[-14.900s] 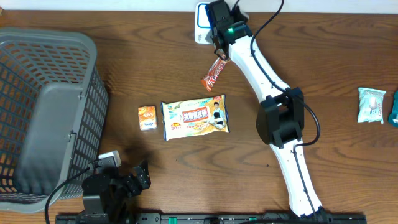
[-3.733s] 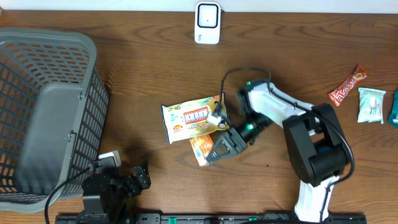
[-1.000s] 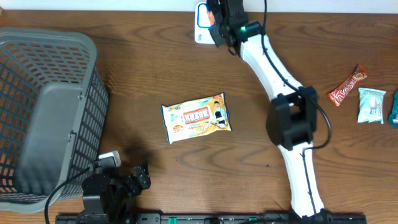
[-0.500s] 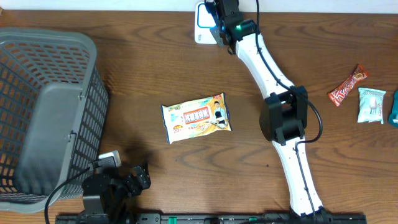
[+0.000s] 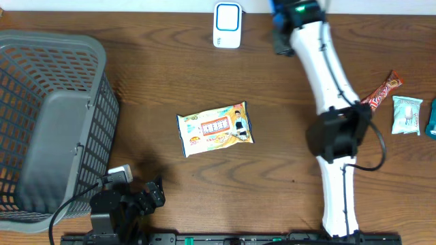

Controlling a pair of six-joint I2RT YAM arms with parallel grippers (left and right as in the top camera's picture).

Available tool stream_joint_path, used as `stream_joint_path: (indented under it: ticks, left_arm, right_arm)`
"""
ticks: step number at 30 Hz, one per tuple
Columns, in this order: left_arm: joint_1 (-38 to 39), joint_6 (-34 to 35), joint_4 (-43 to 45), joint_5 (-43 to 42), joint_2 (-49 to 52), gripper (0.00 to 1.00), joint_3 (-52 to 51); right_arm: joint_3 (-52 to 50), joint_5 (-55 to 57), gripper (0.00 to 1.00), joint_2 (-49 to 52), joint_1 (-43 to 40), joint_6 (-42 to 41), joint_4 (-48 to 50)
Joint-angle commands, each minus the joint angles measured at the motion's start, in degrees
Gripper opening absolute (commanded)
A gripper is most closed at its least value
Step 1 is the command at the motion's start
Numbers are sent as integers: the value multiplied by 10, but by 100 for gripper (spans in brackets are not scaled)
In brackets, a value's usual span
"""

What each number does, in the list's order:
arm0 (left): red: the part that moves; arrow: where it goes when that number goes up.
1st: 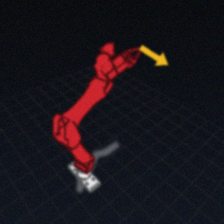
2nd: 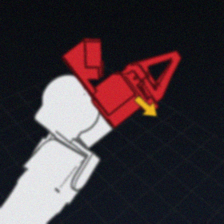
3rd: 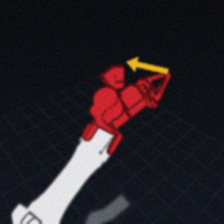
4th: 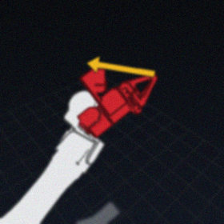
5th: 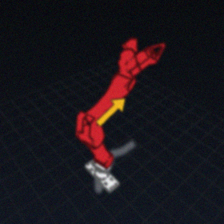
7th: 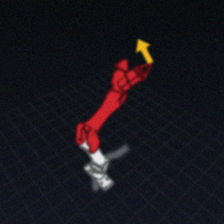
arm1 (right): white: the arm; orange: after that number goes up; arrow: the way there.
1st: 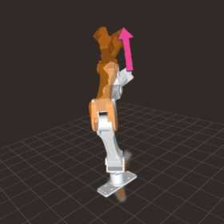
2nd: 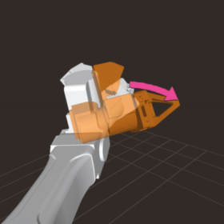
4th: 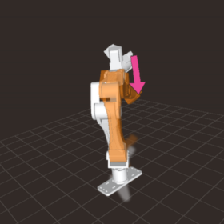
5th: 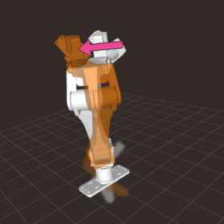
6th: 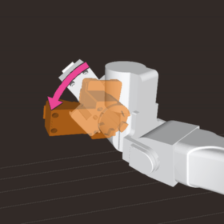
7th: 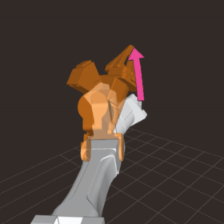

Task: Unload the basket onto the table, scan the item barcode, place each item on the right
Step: 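Carry the orange box right and drop it by the TOP bar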

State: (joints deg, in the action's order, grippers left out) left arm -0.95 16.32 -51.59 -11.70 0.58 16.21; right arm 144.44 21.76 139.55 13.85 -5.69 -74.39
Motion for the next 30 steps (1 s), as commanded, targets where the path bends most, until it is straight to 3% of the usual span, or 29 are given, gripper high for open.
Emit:
stream_joint_path:
  ticks: [1,14,16,17,18,23,30]
  left_arm:
    - [-1,-3,-19,-1,-3,98,-3]
    - [-1,-3,-19,-1,-3,98,-3]
    - [-1,-3,-19,-1,-3,98,-3]
    - [-1,-3,-19,-1,-3,98,-3]
    - [-1,-3,-19,-1,-3,98,-3]
    - [-1,-3,-19,-1,-3,98,-3]
    - [-1,-3,-19,-1,-3,98,-3]
  right_arm:
    - [-40,52,1,-2,-66,-72,-7]
    - [-235,47,1,-2,-265,-91,119]
    - [-237,20,68,-3,-289,-88,118]
    - [-235,0,93,-5,-299,-79,116]
    - [-231,-24,99,-8,-306,-66,112]
    - [-218,-142,99,-66,-315,-62,97]
    - [-218,-301,99,-188,-291,-158,47]
